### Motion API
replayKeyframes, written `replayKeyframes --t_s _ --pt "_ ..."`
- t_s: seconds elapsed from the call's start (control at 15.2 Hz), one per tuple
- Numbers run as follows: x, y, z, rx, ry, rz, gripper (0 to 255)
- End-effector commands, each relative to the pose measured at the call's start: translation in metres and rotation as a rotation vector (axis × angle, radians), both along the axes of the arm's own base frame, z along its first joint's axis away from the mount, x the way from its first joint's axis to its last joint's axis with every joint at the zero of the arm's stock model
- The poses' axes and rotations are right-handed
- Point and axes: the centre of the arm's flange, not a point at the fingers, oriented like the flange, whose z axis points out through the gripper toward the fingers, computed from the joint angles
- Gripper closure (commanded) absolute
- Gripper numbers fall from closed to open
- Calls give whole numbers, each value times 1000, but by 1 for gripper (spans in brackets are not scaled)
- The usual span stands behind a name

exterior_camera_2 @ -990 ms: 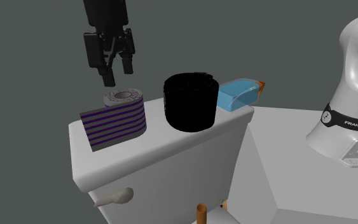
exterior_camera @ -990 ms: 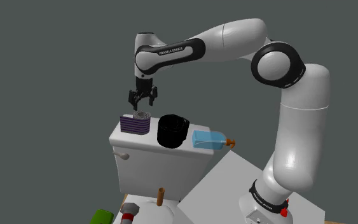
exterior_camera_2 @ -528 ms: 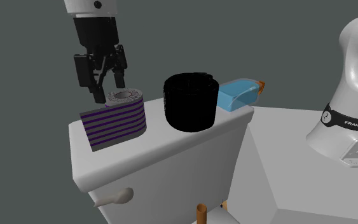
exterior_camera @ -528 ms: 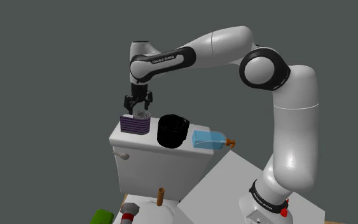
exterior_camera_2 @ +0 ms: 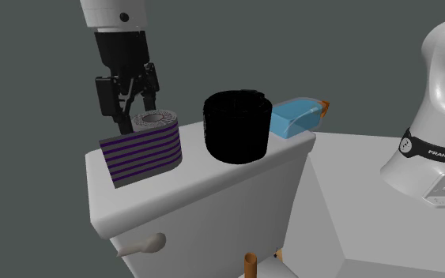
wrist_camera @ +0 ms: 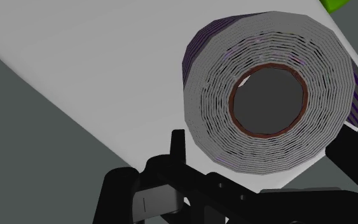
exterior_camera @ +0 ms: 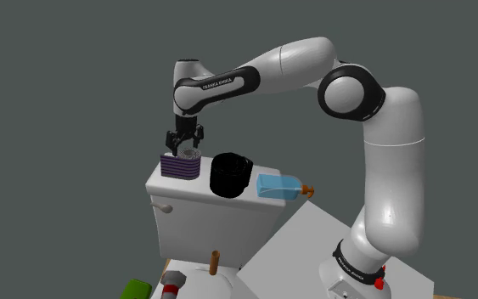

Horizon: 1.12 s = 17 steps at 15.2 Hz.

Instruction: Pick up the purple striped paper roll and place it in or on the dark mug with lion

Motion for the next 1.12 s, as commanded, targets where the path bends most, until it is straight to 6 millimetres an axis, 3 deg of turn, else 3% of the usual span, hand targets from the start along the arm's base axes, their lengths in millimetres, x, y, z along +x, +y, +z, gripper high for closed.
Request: replayKeyframes --t_s 0.0,0.07,0.13,0.73,1.06 --pt "0 0 0 0 0 0 0" --pt "0 0 0 0 0 0 0" --pt "0 0 0 0 0 0 255" --pt "0 0 0 0 0 0 255" --pt "0 0 26 0 0 0 255"
